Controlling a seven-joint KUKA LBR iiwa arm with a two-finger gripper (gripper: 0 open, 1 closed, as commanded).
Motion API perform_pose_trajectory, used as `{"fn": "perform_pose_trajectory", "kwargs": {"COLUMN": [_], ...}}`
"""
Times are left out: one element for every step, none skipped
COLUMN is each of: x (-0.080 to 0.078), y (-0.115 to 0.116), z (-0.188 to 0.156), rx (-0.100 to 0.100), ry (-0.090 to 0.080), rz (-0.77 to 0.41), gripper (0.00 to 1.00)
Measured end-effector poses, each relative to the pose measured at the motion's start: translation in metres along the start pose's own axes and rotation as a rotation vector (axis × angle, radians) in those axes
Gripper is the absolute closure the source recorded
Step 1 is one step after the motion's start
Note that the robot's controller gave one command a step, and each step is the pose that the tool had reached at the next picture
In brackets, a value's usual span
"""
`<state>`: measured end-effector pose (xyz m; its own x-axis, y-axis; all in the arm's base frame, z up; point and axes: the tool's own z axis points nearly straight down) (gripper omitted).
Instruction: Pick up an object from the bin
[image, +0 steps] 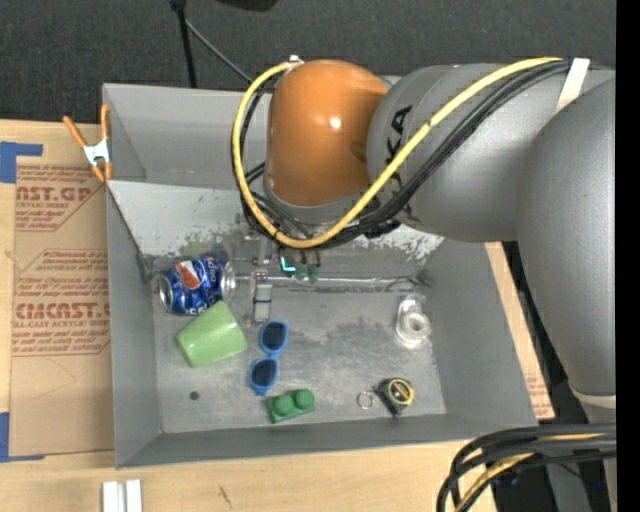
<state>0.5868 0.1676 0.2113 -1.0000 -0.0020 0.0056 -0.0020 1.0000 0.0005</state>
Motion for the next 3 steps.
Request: {"fn": "perform_pose_trajectory", "kwargs": {"x": [0.051, 0.067, 0.001], "y": [0.043, 0.076, 0.050], "z": [-0.057, 0.098, 0.014], "rx": [-0.003, 0.001, 0.000], "ry": [-0.011, -0.001, -0.017], "rz": [-0.081, -0.452, -0.286], "gripper": [0.00, 0.00, 0.00]}}
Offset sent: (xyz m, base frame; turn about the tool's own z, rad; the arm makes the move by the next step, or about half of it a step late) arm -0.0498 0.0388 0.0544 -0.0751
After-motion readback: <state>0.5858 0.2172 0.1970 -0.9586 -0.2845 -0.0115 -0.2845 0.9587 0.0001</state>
